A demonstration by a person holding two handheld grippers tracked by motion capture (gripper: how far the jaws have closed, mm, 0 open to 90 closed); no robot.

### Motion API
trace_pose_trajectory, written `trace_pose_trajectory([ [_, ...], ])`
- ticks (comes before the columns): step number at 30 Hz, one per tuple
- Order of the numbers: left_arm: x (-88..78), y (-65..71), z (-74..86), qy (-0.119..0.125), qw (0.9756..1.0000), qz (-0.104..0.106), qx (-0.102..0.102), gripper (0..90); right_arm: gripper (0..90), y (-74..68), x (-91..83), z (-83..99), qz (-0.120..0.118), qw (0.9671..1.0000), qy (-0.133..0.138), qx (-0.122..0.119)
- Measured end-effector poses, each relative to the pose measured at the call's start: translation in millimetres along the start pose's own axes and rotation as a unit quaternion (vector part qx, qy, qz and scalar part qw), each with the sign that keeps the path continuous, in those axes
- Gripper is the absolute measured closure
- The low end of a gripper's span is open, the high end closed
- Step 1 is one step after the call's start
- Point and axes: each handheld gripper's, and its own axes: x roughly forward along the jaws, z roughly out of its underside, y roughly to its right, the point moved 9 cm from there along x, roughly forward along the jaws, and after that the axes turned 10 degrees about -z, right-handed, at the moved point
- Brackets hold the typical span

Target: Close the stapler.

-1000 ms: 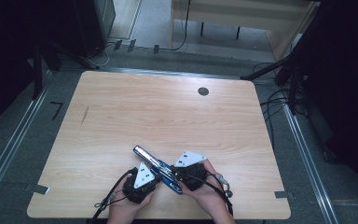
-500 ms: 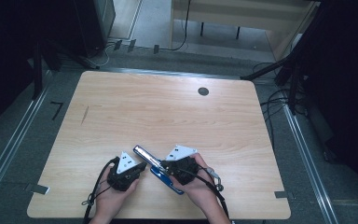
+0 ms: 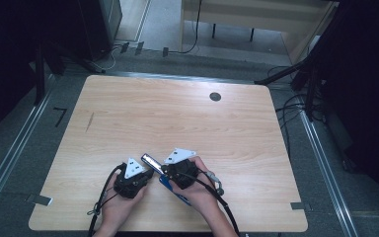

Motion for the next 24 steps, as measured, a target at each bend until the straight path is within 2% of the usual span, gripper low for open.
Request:
trace_pose_trajectory([
  [10,2.5,0.1,-1.4,-0.003,1.0000,-0.004,0.000,90.0,90.0,5.1,15.2,0.4,0.004,1.0000,-0.007,0.003],
  [14,2.5,0.4,-1.5,-0.004,1.0000,-0.003,-0.001,90.0,90.0,6.6,16.0,-0.8,0.004,1.0000,-0.003,0.006],
  [21,0.7,3.4,-5.7,0.009,1.0000,-0.002,-0.004,90.0,90.0,8.0,9.1,-2.9,0.006,1.0000,-0.006,0.001],
  [24,-0.6,6.6,-8.0,0.015,0.9998,0.006,-0.008,90.0,90.0,8.6,6.1,-2.0,0.005,1.0000,-0.002,0.003],
])
